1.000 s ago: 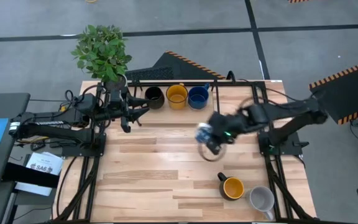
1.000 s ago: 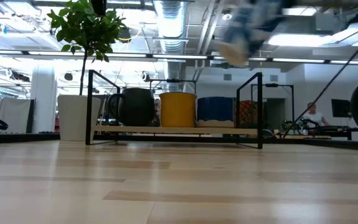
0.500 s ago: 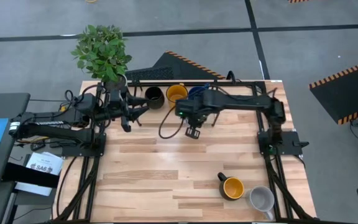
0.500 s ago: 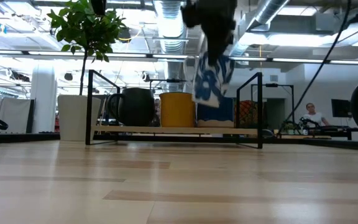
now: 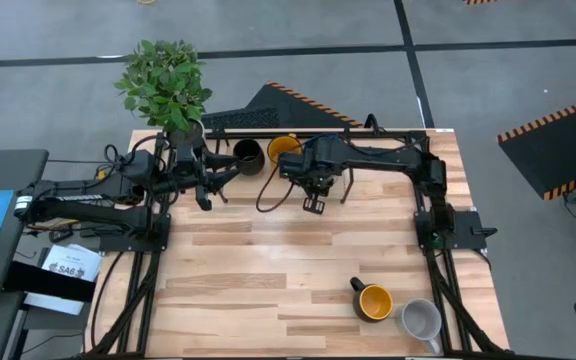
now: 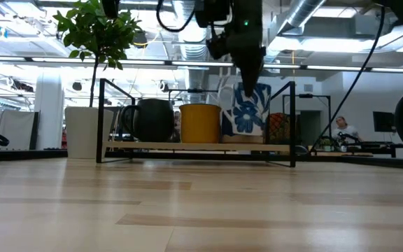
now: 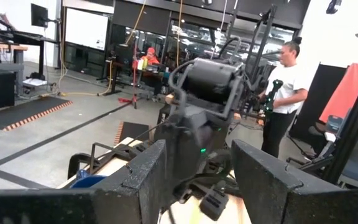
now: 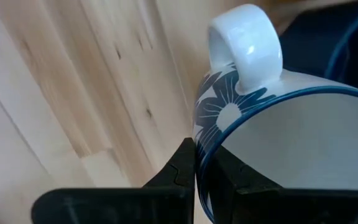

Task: Place coffee mugs
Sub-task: Put the white patterned mug on the shelf

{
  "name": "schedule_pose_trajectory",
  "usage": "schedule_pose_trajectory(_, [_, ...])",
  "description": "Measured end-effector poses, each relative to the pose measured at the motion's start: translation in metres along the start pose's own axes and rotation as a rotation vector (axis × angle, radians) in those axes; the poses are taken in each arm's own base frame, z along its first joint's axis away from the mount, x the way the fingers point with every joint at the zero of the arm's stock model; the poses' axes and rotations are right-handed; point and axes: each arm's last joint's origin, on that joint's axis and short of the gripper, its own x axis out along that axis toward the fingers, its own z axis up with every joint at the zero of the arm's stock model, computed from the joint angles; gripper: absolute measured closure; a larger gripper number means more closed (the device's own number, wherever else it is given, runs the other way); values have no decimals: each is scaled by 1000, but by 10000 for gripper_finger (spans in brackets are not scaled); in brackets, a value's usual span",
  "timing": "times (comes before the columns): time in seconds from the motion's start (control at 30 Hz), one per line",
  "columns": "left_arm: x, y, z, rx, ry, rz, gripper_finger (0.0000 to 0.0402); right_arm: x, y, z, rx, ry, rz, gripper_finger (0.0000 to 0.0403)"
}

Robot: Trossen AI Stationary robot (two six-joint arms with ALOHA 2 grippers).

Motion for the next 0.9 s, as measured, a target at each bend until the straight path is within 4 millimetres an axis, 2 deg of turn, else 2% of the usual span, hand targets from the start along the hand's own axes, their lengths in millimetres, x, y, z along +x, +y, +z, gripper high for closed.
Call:
schedule_pose_trajectory(0.17, [0,0,0,-3,0,0,235,10,-9,4,11,31,-2,363])
schedule_pose_trajectory(0.43, [0,0,0,-8,0,0,235,10,-12,3,10,40,1,363])
schedule_pose_trajectory(0.63, [0,0,0,-8,0,0,235,10,-13,3,18,43,49,332])
schedule_pose_trajectory(0.9, [0,0,0,-10,0,0,235,10,-14,3,27,44,52,324])
